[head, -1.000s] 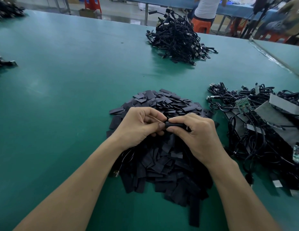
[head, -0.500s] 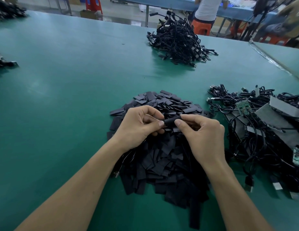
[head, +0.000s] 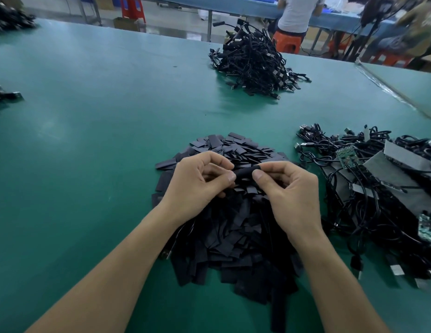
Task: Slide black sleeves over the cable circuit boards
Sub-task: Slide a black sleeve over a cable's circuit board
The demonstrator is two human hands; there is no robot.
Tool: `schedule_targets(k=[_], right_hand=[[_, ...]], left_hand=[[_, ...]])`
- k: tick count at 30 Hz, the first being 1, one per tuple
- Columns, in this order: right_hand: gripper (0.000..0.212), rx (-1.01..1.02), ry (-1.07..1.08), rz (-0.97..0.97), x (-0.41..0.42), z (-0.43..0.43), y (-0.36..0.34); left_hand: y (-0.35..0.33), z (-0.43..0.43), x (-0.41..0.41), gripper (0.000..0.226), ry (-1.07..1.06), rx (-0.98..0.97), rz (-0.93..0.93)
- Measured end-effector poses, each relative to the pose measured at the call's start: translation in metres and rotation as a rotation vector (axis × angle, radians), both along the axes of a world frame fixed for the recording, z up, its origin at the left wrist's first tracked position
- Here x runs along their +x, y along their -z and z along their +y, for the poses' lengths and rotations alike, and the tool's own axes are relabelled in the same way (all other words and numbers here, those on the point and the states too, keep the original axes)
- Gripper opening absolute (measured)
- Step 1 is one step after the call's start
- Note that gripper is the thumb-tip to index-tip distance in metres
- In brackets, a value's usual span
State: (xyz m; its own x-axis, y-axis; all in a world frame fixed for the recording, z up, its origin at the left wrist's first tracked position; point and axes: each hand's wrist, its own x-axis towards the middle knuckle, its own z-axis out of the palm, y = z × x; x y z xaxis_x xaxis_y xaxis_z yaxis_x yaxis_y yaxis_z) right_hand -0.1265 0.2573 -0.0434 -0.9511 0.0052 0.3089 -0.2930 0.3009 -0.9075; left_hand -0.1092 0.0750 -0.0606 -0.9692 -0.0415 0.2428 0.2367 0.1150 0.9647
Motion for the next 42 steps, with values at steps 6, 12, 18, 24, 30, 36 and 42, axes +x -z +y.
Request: schedule_targets(k=[6, 12, 18, 24, 30, 36, 42], right_hand=[[0.015, -0.26, 0.011, 0.018, -0.001, 0.005, -0.012], [0.022, 0.435, 0.334, 0.24, 0.001, 0.025, -0.022], [0.051, 0.821, 0.603, 0.01, -0.002, 0.05, -0.028], [0.039, 0.781, 0.582, 0.014, -0.002, 0.05, -0.027], [0.029, 0.633, 0.562, 0.237, -0.006, 0.052, -0.031], [0.021, 0.376, 0.305, 0.744, 0.002, 0.042, -0.052], [0.019, -0.049, -0.015, 0.429, 0.002, 0.029, -0.062]], left_hand=[[-0.012, -0.006, 0.001, 0.02, -0.092, -0.572, 0.189], [-0.028, -0.025, -0.022, 0.032, -0.508, -0.399, 0.085], [-0.026, -0.075, -0.068, 0.048, -0.776, -0.554, -0.216], [-0.021, -0.08, -0.082, 0.034, -0.638, -0.65, -0.426], [-0.014, -0.073, -0.074, 0.038, -0.599, -0.79, -0.367], [-0.003, -0.079, -0.074, 0.053, -0.419, -0.989, -0.438], [-0.036, -0.031, -0.042, 0.041, -0.498, -0.56, 0.205]])
